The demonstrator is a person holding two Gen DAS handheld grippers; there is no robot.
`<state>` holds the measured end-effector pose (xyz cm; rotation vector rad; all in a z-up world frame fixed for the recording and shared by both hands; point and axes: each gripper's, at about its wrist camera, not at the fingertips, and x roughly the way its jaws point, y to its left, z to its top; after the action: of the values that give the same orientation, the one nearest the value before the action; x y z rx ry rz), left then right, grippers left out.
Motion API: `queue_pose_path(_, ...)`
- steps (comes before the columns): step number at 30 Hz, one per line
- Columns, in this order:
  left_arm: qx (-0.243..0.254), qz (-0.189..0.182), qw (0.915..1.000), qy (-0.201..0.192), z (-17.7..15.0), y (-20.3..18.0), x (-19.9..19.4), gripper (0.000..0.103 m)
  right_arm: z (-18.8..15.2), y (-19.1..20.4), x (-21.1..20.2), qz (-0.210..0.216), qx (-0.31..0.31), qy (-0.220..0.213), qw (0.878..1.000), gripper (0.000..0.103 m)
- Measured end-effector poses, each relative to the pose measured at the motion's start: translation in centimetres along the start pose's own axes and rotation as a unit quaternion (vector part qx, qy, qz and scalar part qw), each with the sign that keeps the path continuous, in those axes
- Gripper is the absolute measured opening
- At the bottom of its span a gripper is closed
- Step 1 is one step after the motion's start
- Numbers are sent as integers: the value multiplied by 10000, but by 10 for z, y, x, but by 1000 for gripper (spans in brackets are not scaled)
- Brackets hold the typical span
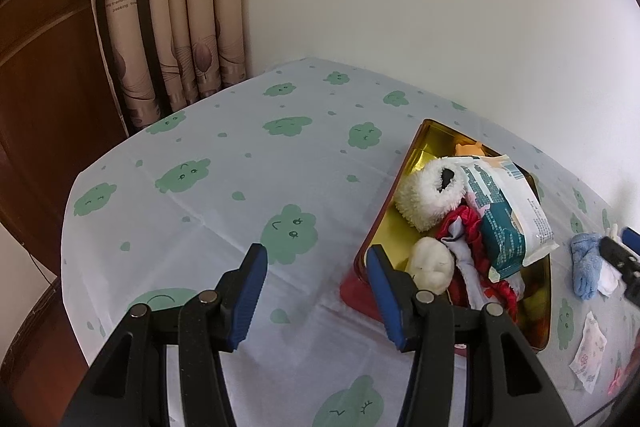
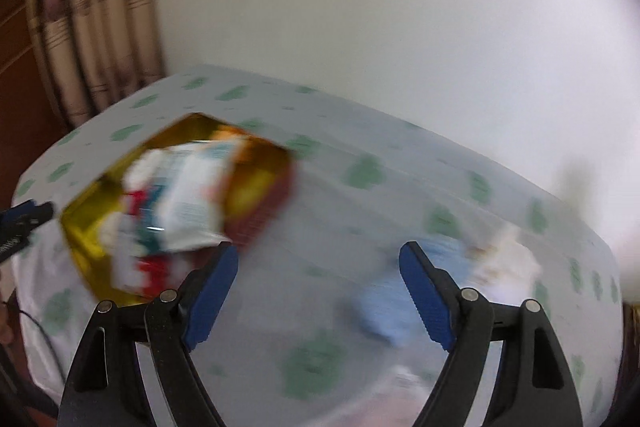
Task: Organize soft objects
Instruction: 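Reach the right gripper to the white cloth with gold text and grasp it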
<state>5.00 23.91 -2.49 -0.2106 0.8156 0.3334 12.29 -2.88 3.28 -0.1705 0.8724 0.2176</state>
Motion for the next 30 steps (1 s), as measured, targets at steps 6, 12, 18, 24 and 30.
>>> queue_pose_path(6,37,39,10000,5,0,-1,1,53,-16,-84,1,-527,759,219,9955,81)
queue_pose_path(12,106,65,9999,-7,0,-3,1,53,-26,-130,14,-744,1222,395,9889,81)
queue_pose_path(18,143,88,9999,-14,1,-4,2,53,-25,-149,39,-669,1663,562,9822,82)
queue_pose_path(24,198,160,9997,11,1,-5,5,53,-20,-161,66,-797,1889,693,9763,88)
queue_pose_path(30,182,175,9997,45,1,-4,8,53,-30,-170,88,-799,2008,927,9720,87)
